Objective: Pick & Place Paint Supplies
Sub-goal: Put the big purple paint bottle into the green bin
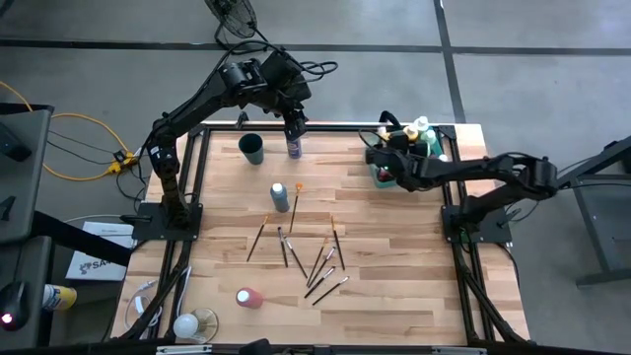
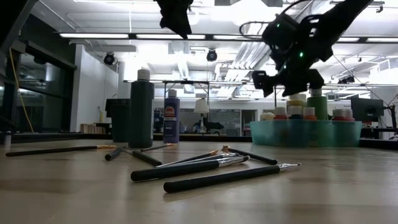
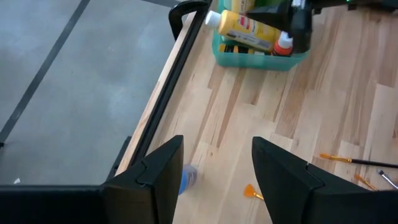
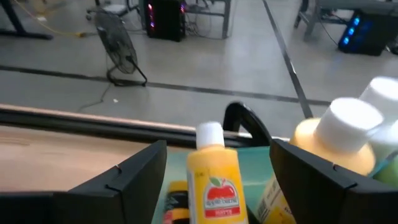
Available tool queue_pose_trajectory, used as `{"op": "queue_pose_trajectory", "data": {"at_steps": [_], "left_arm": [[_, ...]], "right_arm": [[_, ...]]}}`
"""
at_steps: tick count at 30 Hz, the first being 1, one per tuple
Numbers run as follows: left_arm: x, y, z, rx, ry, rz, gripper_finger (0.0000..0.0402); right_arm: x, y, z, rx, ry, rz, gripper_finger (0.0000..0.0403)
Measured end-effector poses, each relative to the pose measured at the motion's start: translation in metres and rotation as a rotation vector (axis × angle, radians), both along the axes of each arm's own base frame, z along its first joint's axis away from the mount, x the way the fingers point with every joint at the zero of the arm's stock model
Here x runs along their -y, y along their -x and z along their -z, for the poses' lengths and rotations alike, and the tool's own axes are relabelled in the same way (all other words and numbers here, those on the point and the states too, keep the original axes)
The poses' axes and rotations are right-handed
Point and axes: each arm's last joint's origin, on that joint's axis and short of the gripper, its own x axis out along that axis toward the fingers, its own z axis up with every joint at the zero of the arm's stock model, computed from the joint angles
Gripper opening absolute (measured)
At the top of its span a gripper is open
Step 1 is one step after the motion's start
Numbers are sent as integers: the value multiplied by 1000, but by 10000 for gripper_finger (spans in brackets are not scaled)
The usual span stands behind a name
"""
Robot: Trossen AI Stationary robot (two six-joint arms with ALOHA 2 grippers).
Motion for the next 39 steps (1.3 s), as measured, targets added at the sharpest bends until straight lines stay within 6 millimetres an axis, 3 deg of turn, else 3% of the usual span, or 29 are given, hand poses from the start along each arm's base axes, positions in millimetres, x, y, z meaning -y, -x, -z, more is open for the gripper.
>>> {"op": "queue_pose_trajectory", "data": {"at_steps": [14,21,29,39], "left_arm": [[1,3,4,-46,18,-27,186],[-18,8,32,-139,99,-139,186],[-56,24,74,-194,247,-180,186],[-77,43,111,-167,373,189,186]], "right_arm": [[-19,26,-70,107,166,-134,265],[-28,46,-98,168,242,-156,265],[-30,56,-106,169,263,-165,265],[-31,55,-105,146,258,-210,265]]}}
